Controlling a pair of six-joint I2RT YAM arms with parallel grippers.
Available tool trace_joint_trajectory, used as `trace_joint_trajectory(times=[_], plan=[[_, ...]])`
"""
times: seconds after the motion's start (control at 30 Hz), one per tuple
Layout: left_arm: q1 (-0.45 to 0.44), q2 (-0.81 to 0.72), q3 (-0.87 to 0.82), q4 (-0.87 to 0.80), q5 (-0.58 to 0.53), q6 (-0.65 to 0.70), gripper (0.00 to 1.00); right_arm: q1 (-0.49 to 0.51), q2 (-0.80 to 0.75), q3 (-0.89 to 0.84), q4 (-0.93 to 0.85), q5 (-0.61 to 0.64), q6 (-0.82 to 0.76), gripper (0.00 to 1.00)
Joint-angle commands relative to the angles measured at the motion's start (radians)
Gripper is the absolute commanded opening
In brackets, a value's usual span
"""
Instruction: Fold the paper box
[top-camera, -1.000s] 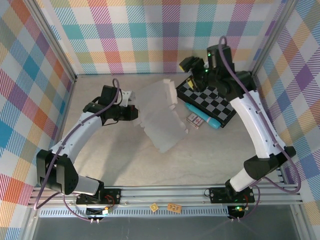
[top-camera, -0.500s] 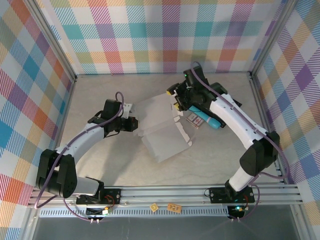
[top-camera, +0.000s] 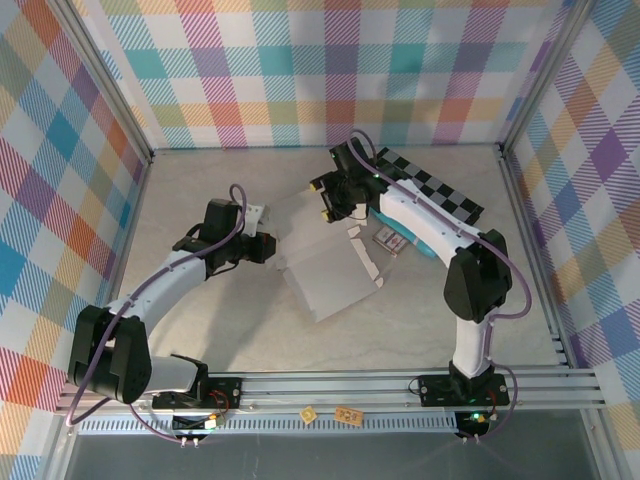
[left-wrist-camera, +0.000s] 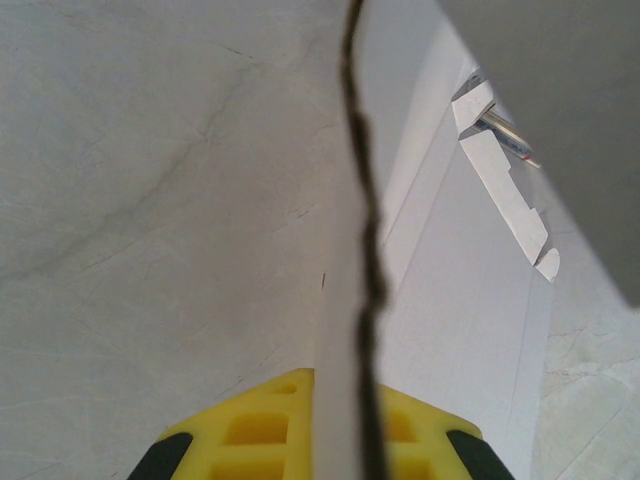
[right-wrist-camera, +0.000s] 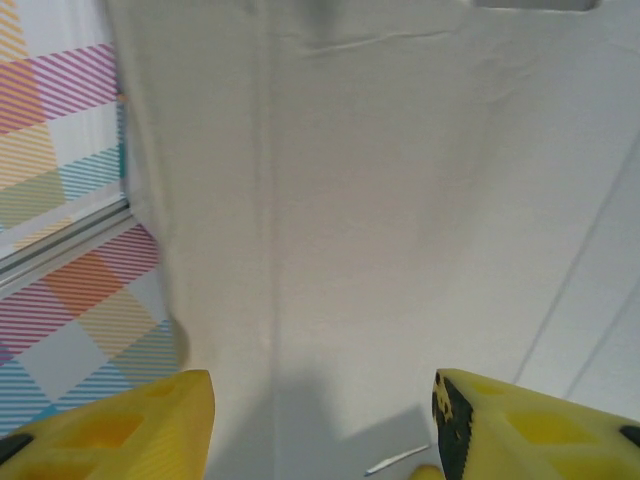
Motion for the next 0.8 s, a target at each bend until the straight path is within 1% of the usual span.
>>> trace_joint_trajectory(times=[0.0,0.2,0.37,0.5,0.63,0.77], plan=[[-0.003,-0.025,-0.009,0.007,0.008,0.023,0.00,0.013,0.005,0.045,0.057,0.020,0.013,0.60],[-0.004,-0.026,-0.004,0.004,0.010,0.026,0.00,0.017,0.038,0.077,0.057,0.003,0.014,0.59],[-0.004,-0.027,0.006,-0.005,0.011,0.033,0.00,0.022,0.083,0.118,0.060,-0.011,0.012,0.49],[-0.005,-0.030,0.004,-0.006,0.009,0.033,0.00,0.021,0.102,0.139,0.037,-0.017,0.012,0.45],[-0.004,-0.032,0.003,-0.007,0.006,0.035,0.00,0.022,0.108,0.133,0.025,-0.029,0.017,0.40],[-0.004,-0.037,0.004,-0.010,0.005,0.038,0.00,0.022,0.105,0.124,0.028,-0.026,0.018,0.32]])
